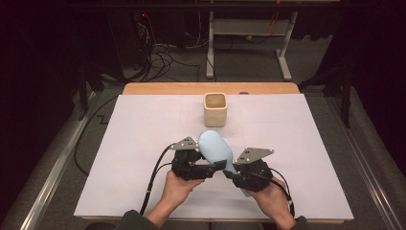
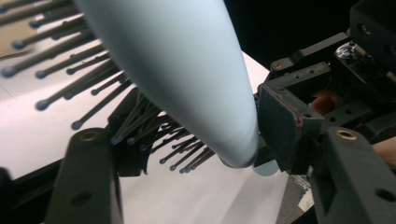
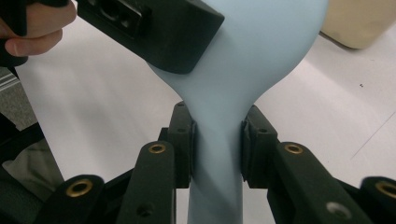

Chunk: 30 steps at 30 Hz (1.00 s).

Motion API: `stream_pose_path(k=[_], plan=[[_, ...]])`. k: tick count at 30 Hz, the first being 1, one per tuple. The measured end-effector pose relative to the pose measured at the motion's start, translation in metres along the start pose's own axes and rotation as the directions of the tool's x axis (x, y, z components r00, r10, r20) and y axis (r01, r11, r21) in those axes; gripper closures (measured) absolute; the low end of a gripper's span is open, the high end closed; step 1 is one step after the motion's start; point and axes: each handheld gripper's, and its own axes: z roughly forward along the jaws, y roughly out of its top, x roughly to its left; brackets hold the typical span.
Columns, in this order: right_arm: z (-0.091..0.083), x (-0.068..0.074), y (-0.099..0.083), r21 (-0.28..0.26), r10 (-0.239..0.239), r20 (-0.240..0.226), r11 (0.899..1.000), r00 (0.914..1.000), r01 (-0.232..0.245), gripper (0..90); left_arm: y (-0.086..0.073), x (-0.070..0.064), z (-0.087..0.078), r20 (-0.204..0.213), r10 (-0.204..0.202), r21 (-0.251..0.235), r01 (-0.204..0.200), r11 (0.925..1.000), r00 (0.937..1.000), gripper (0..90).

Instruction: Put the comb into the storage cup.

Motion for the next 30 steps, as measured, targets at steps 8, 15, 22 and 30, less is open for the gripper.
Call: stream_pose_path(k=[8,15,22,30], plan=[[0.0,0.0,0.001,-0.008,-0.007,-0.004,1.0,1.0,0.007,70.6,0.004,-0.002,-0.005,0.048,-0.013,-0.008,0.014,0.9999,0.9988,50.0],[0.0,0.001,0.002,-0.032,-0.009,-0.025,0.999,0.9996,0.009,70.5,0.01,-0.008,-0.011,0.055,0.011,-0.004,-0.011,0.9999,0.9984,54.0],[-0.003,-0.001,0.001,-0.056,0.003,-0.053,0.998,0.9986,-0.006,70.2,0.014,-0.01,-0.012,0.069,0.012,-0.001,-0.012,0.9999,0.9976,54.9],[-0.005,-0.005,0.0,-0.08,0.017,-0.056,0.997,0.9983,-0.022,58.9,0.017,-0.012,-0.015,0.056,0.03,0.007,-0.031,0.9995,0.998,55.3]])
